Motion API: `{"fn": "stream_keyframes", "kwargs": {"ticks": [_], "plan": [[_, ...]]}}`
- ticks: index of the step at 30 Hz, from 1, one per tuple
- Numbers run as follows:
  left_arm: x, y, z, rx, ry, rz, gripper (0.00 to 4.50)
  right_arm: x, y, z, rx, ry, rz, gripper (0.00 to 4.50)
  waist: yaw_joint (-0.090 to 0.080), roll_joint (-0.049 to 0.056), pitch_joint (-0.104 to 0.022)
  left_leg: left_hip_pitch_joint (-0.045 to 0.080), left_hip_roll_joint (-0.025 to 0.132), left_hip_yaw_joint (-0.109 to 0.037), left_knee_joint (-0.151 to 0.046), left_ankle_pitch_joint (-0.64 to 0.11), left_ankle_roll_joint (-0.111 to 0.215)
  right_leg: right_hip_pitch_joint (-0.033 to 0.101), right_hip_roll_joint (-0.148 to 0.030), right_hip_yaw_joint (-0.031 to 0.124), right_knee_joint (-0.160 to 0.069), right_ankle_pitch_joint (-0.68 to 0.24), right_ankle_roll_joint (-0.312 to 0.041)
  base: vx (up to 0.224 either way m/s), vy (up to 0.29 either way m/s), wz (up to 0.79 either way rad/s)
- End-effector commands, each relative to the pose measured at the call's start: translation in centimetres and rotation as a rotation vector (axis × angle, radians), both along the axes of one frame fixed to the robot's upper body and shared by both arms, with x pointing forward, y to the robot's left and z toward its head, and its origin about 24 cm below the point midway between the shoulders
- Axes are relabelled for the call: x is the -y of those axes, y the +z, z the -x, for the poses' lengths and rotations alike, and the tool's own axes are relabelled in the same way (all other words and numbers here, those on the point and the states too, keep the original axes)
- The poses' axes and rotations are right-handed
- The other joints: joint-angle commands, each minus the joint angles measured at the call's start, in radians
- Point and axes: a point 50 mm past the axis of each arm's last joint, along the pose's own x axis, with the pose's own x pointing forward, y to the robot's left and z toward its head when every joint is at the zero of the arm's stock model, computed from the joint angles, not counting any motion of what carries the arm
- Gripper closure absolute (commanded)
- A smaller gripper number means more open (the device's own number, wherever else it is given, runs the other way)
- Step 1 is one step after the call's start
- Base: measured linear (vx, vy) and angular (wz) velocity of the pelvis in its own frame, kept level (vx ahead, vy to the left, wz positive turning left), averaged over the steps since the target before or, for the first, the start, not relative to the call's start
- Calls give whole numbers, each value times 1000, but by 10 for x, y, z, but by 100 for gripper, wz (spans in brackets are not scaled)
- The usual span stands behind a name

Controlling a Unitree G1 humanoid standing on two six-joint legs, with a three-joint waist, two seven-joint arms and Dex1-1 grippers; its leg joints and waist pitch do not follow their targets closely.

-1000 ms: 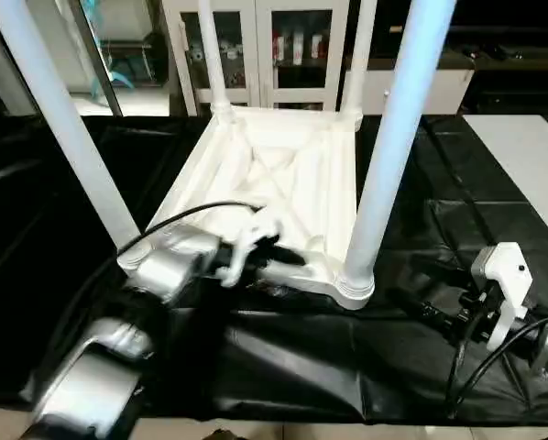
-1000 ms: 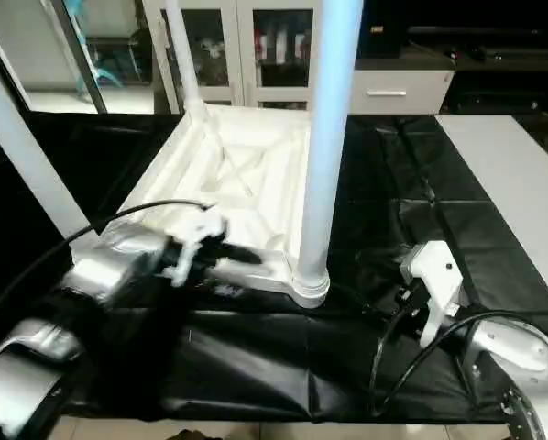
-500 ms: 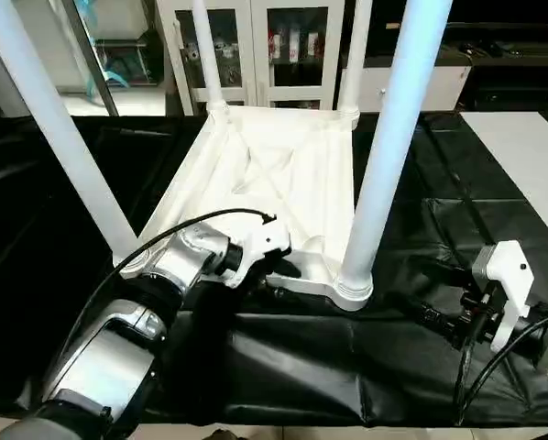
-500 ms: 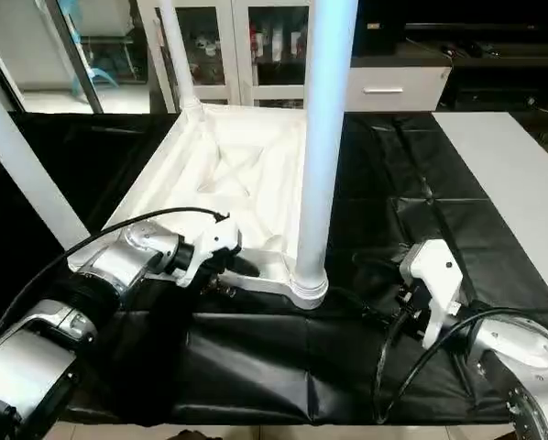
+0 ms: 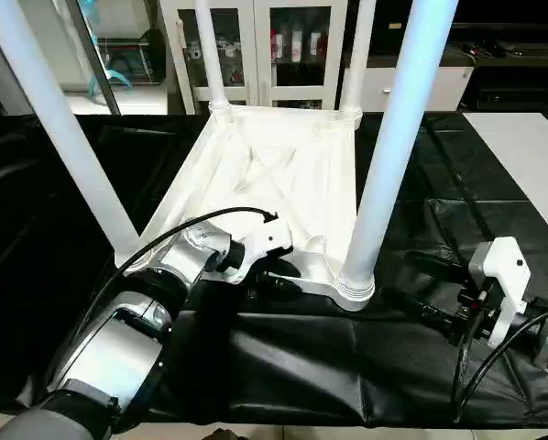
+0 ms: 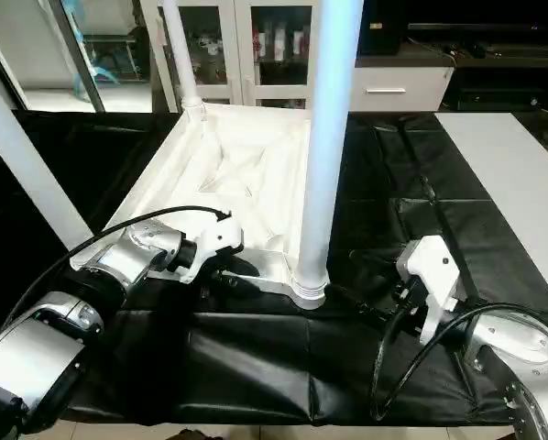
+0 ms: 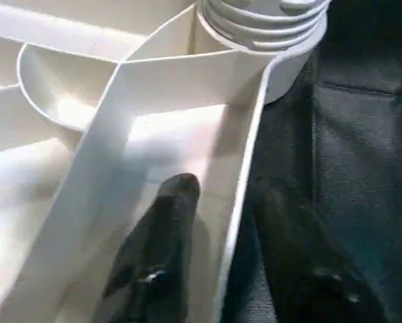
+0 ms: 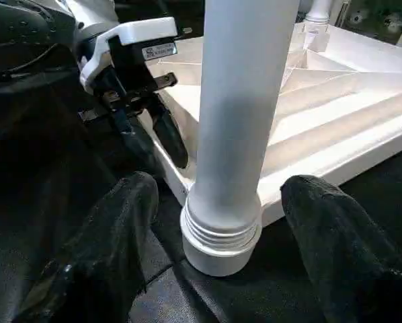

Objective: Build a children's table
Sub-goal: Rotate table base

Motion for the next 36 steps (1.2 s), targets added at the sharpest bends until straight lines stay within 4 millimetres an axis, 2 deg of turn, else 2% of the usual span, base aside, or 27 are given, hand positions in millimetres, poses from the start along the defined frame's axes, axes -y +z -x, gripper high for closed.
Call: {"fn": "stream_keyframes", "kwargs": {"ticks": [1,4,7,9,14,17,18,19,20,21,22,23,24,25,26,27,28,29,30,31,32,33,34,35,36], "plan": [[-2,3,-4,33,1,-33,323,-1,3,-2,8,16,12,121,1,-22,-53,42,93,-44,-93,-296,70,16,-73,24,-83,-80,-286,0,0,0],[-5,-1,-3,50,-1,-78,343,-1,3,-3,11,14,11,121,1,-22,-55,40,94,-43,-92,-269,90,18,-73,22,-83,-40,-291,0,0,0],[-9,-6,-2,66,-11,-125,363,-2,3,-4,15,14,10,121,1,-21,-51,42,94,-42,-95,-298,81,17,-74,22,-86,-82,-289,0,0,0],[-11,-7,-1,69,-14,-139,376,-2,4,-5,18,14,9,121,1,-23,-49,44,94,-42,-96,-327,64,15,-75,23,-89,-134,-283,0,0,0],[-24,-15,2,89,-33,-204,416,-4,4,-9,29,13,4,121,-6,-27,-42,42,94,-48,-105,-393,19,10,-76,24,-100,-286,-237,0,0,0],[-33,-17,5,95,-29,-210,437,-6,4,-13,39,9,-4,121,-20,-28,-39,31,89,-57,-114,-418,-6,17,-75,19,-101,-344,-206,-2,4,-7],[-38,-18,5,96,-19,-209,441,-8,4,-15,43,8,-9,121,-21,-48,-39,32,89,-54,-114,-424,-5,14,-73,18,-104,-355,-199,-5,11,-21],[-45,-20,7,94,-3,-203,445,-10,4,-17,49,5,-19,121,-21,-41,-39,40,90,-55,-114,-437,-11,7,-77,21,-104,-370,-202,0,0,0],[-51,-21,9,93,7,-200,445,-12,4,-18,52,3,-26,121,-29,-39,-36,32,89,-58,-116,-440,-15,10,-78,21,-103,-379,-202,-3,1,-18],[-58,-22,11,84,32,-178,449,-14,3,-20,55,1,-34,121,-32,-41,-42,29,88,-62,-116,-427,-18,15,-79,18,-97,-373,-199,-3,1,-18],[-58,-22,11,84,32,-178,449,-14,3,-20,55,1,-34,121,-38,-43,-35,27,88,-61,-121,-438,-19,9,-74,18,-102,-381,-193,-7,3,-24],[-63,-22,13,76,54,-155,449,-16,2,-22,56,-1,-39,121,-38,-44,-39,32,88,-62,-118,-446,-23,9,-75,18,-99,-372,-194,-3,3,-21],[-70,-22,17,64,90,-122,449,-19,0,-24,55,-2,-42,121,-42,-56,-36,29,88,-60,-119,-443,-20,7,-75,19,-101,-367,-197,-3,3,-21],[-82,-22,23,53,138,-89,449,-22,-3,-28,54,-7,-47,121,-49,-54,-37,21,85,-61,-119,-435,-17,9,-75,17,-98,-373,-194,-9,7,-26],[-82,-22,23,53,138,-89,449,-22,-3,-28,54,-7,-47,121,-60,-56,-35,4,80,-67,-122,-407,-15,18,-76,10,-92,-380,-179,-9,13,-38],[-87,-23,27,50,157,-84,449,-24,-5,-30,54,-10,-50,121,-59,-58,-35,4,79,-65,-123,-402,-12,18,-73,8,-96,-399,-167,-9,13,-38],[-96,-25,34,45,189,-87,449,-27,-7,-33,58,-17,-54,121,-61,-62,-35,7,79,-68,-120,-409,-14,14,-77,6,-94,-422,-158,7,7,-37],[-100,-26,40,40,202,-87,449,-28,-7,-35,59,-19,-56,121,-73,-67,-31,4,78,-68,-120,-419,-14,12,-79,1,-101,-454,-152,20,-4,-35],[-100,-26,40,40,202,-87,449,-28,-7,-35,59,-19,-56,121,-79,-62,-33,1,78,-73,-119,-416,-15,18,-82,-3,-97,-458,-148,33,-12,-50],[-105,-27,51,21,227,-89,449,-31,-8,-39,62,-22,-59,121,-81,-61,-36,1,77,-76,-118,-409,-21,19,-81,-5,-96,-466,-138,25,-11,-34],[-108,-27,57,18,244,-91,449,-32,-8,-40,63,-19,-61,121,-90,-60,-33,2,77,-76,-119,-398,-16,14,-77,-4,-97,-434,-143,33,-16,-26],[-110,-27,62,17,257,-93,449,-33,-8,-41,64,-17,-62,121,-91,-69,-35,5,81,-76,-118,-391,-11,13,-77,-2,-96,-405,-153,0,0,0],[-111,-27,65,19,271,-96,449,-33,-8,-42,65,-16,-63,121,-92,-69,-40,7,77,-67,-109,-315,23,16,-72,0,-91,-282,-185,49,-17,-20],[-111,-27,65,19,271,-96,449,-33,-8,-42,65,-16,-63,121,-89,-67,-42,14,77,-63,-107,-296,37,14,-70,0,-90,-247,-198,56,-25,-10],[-113,-24,72,28,309,-97,449,-35,-8,-44,69,-12,-68,121,-85,-74,-43,25,76,-54,-99,-270,63,9,-68,3,-90,-211,-222,56,-25,-10]]}}
